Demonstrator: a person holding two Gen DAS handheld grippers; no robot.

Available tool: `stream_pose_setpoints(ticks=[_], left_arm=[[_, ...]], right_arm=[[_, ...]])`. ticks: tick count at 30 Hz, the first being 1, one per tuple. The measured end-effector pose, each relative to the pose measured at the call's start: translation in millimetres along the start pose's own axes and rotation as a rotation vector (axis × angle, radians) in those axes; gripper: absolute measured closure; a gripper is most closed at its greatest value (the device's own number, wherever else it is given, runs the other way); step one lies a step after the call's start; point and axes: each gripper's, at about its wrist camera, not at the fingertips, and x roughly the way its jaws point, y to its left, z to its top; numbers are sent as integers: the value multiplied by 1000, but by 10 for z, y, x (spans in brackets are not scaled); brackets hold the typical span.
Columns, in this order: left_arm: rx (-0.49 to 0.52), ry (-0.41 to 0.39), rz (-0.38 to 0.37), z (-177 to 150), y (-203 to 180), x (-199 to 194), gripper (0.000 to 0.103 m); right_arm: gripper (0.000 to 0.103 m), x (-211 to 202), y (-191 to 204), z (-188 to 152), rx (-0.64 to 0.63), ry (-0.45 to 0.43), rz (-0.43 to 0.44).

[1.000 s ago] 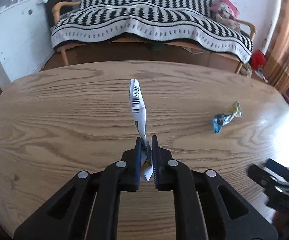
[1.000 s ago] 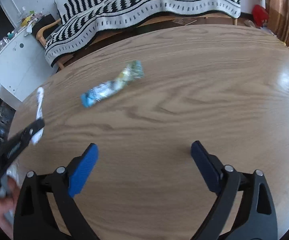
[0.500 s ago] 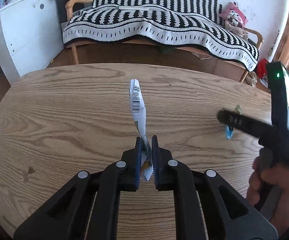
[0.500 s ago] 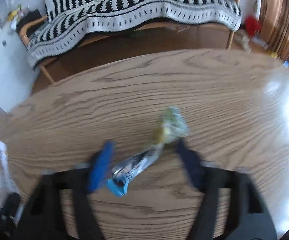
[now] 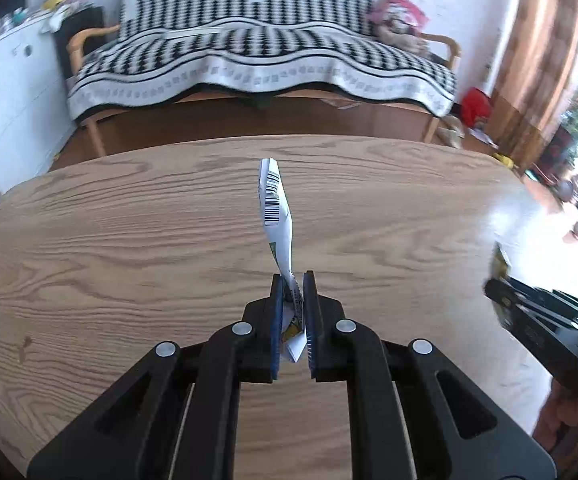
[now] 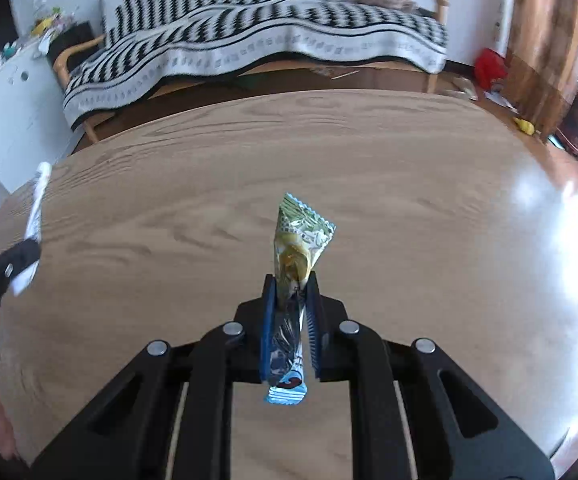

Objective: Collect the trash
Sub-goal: 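Carry both wrappers over the bin with both tools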

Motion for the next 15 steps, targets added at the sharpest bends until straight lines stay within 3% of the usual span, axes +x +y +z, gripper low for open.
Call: stream_pose_setpoints(ticks=[8, 15], left_arm=[[170, 13, -121, -199, -1222, -113, 94], [323, 38, -290, -549, -2581, -197, 94]], right_arm=[[88, -735, -1424, -681, 168, -42, -90], [88, -1270, -2742, -1328, 372, -72, -191]])
